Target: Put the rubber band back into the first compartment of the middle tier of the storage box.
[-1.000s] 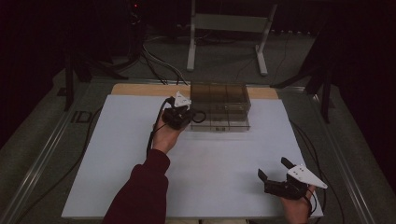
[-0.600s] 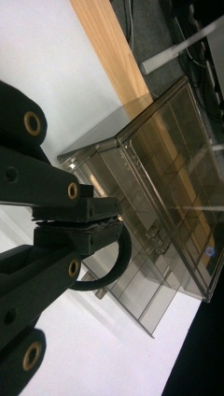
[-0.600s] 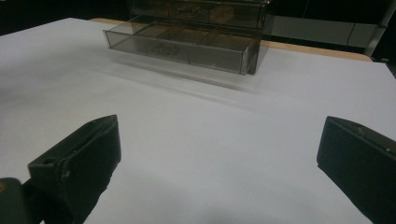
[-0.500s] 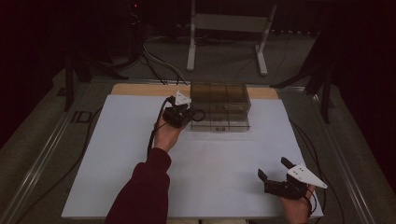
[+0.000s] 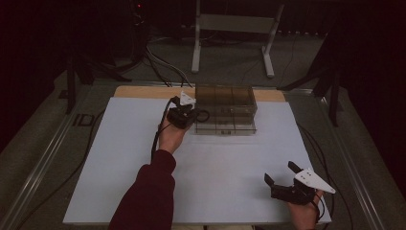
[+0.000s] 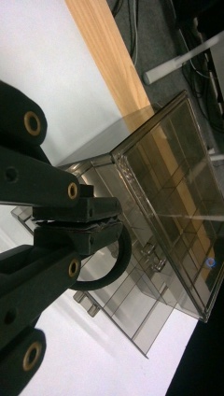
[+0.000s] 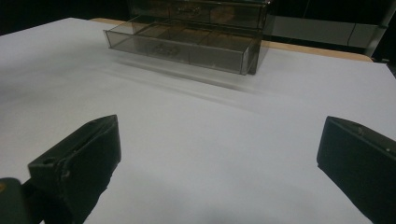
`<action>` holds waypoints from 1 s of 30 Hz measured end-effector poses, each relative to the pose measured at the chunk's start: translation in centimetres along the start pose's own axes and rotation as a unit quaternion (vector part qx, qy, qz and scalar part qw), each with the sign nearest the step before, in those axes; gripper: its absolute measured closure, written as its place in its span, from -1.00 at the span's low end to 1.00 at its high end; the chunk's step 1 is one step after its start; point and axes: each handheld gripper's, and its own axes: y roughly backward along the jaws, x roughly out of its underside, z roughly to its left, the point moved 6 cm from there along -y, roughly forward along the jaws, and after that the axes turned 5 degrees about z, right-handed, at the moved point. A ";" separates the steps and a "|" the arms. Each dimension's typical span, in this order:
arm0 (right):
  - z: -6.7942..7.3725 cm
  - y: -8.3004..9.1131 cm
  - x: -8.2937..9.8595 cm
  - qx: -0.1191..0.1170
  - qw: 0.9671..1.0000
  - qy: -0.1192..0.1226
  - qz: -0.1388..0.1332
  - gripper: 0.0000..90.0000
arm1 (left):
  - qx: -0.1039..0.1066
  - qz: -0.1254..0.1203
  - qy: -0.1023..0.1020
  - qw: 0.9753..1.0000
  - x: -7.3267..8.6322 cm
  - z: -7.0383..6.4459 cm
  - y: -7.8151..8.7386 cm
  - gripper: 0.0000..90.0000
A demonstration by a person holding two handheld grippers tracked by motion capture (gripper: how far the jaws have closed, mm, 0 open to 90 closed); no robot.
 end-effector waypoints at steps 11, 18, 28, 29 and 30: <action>0.0 0.0 0.0 0.000 1.000 0.001 0.000 -1.00 | -0.003 0.007 0.001 1.000 0.1 0.1 -0.6 0.98; 0.0 0.0 0.0 0.000 1.000 -0.001 0.000 -1.00 | -0.004 0.013 0.003 1.000 0.3 0.1 -1.2 0.98; 0.0 0.0 0.0 -0.001 1.000 -0.002 0.000 -1.00 | -0.004 0.017 0.009 1.000 0.5 0.0 -2.1 0.98; 0.0 0.0 0.0 -0.001 1.000 -0.002 0.000 -1.00 | -0.004 0.019 0.008 1.000 0.5 0.0 -2.2 0.97; 0.0 0.0 0.0 -0.001 1.000 -0.001 0.000 -1.00 | -0.004 0.019 0.008 1.000 0.5 -0.1 -2.3 0.98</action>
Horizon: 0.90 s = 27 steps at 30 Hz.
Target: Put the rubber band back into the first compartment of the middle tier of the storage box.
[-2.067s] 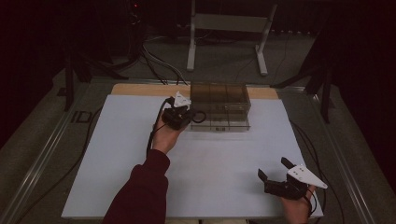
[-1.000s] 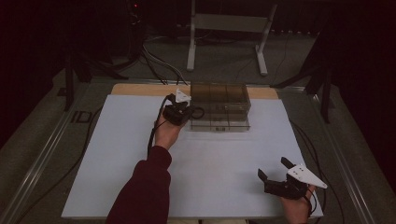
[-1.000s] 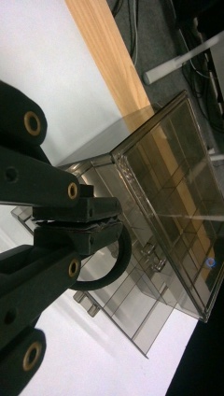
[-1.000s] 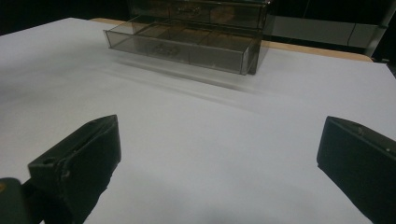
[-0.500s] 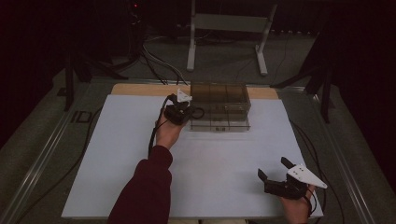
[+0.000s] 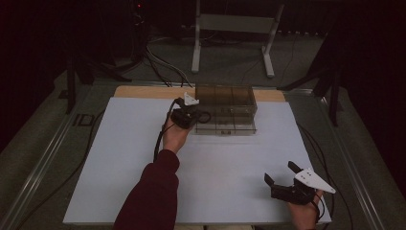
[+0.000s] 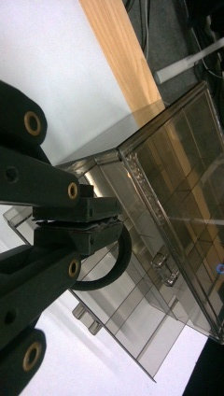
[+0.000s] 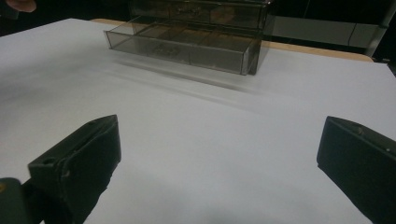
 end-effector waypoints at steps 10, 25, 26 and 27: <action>0.0 0.0 0.0 0.000 1.000 -0.002 0.000 -1.00 | -0.004 0.007 0.006 1.000 0.2 0.1 -0.7 0.97; 0.0 0.0 0.0 -0.001 1.000 -0.001 0.000 -1.00 | -0.008 0.012 0.010 1.000 0.5 -0.3 -1.7 0.97; 0.0 0.0 0.0 -0.001 1.000 -0.002 -0.001 -1.00 | -0.008 0.013 0.011 1.000 0.6 -0.3 -1.8 0.97; 0.0 0.0 0.0 -0.001 1.000 -0.002 -0.001 -1.00 | -0.009 0.013 0.012 1.000 0.6 -0.3 -1.9 0.97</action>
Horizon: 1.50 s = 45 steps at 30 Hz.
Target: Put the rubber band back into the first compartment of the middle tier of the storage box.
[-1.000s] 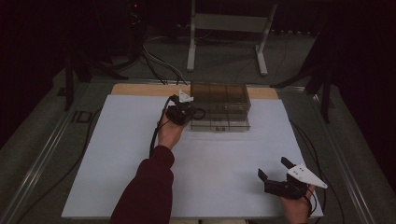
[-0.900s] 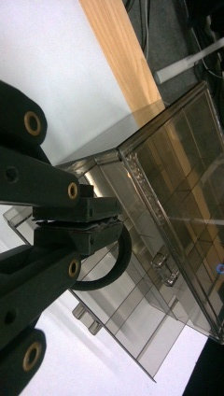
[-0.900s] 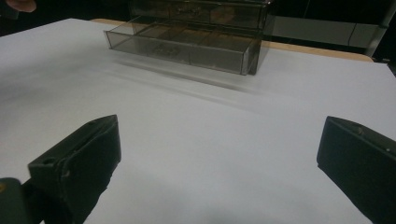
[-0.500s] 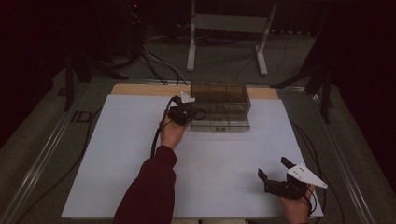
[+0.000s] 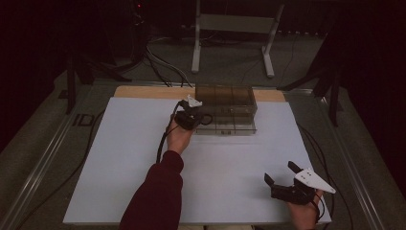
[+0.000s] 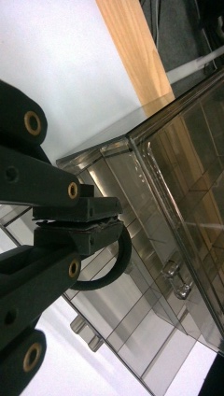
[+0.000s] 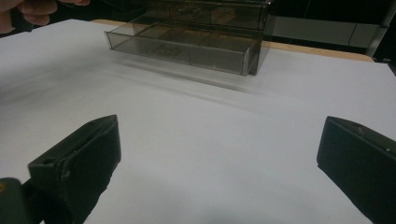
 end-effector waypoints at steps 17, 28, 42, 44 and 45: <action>0.0 0.0 0.0 -0.001 1.000 0.001 0.000 -1.00 | -0.001 0.007 -0.003 1.000 0.2 -0.4 -0.7 0.97; 0.0 0.0 0.0 -0.001 1.000 0.001 0.000 -1.00 | -0.004 0.012 -0.003 1.000 0.4 -0.4 -1.0 0.97; 0.0 0.0 0.0 -0.002 1.000 0.000 -0.001 -1.00 | -0.012 0.034 -0.001 0.999 1.0 -0.4 -1.9 0.92; 0.0 0.0 0.0 -0.002 1.000 0.000 -0.001 -1.00 | -0.004 0.034 0.000 0.999 1.1 -0.5 -1.9 0.73; 0.0 0.0 0.0 -0.002 1.000 -0.001 -0.001 -1.00 | -0.004 0.033 0.000 0.999 1.1 -0.5 -1.8 0.62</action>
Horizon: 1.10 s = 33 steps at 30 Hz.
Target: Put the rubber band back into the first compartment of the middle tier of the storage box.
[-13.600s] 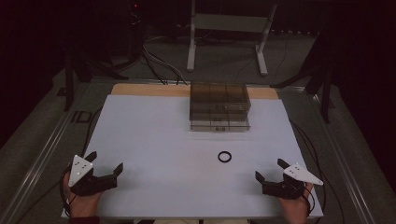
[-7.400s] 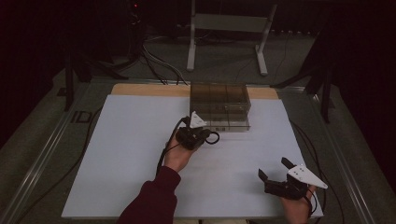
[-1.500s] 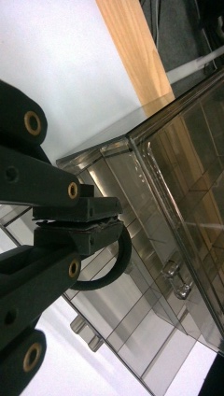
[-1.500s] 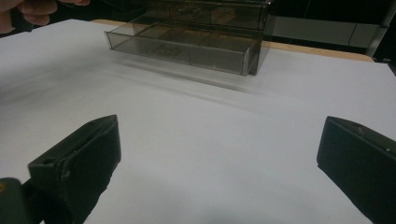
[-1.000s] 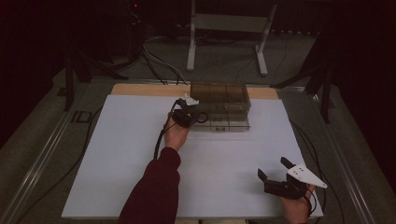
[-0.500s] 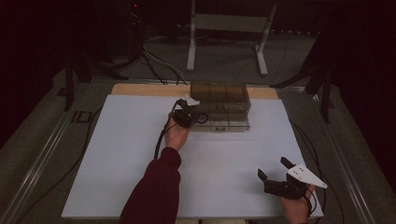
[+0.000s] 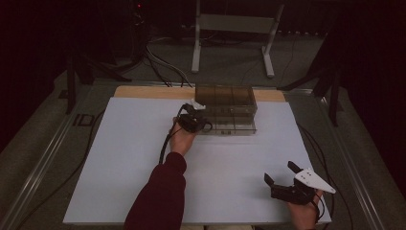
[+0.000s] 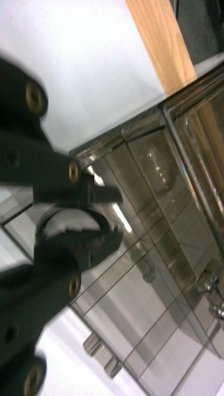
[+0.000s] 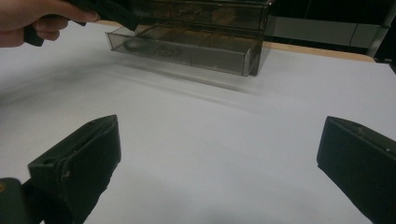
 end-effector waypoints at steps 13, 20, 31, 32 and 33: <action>0.0 0.0 0.0 0.000 1.000 0.003 0.001 -1.00 | 0.009 -0.050 0.025 0.998 -0.4 0.9 3.0 -0.53; 0.0 0.0 0.0 0.000 1.000 0.002 0.001 -1.00 | 0.028 -0.063 0.030 0.997 -0.1 1.4 4.9 -0.97; 0.1 -0.1 0.0 -0.001 1.000 0.004 0.002 -1.00 | 0.031 -0.080 0.013 0.996 2.0 2.4 8.7 -0.99; 0.1 -0.1 0.0 -0.001 1.000 0.004 0.003 -1.00 | 0.029 -0.082 0.012 0.996 2.2 2.5 9.1 -0.99; 0.2 -0.1 0.0 -0.001 1.000 0.004 0.003 -1.00 | 0.026 -0.084 0.010 0.996 2.3 2.6 9.4 -0.99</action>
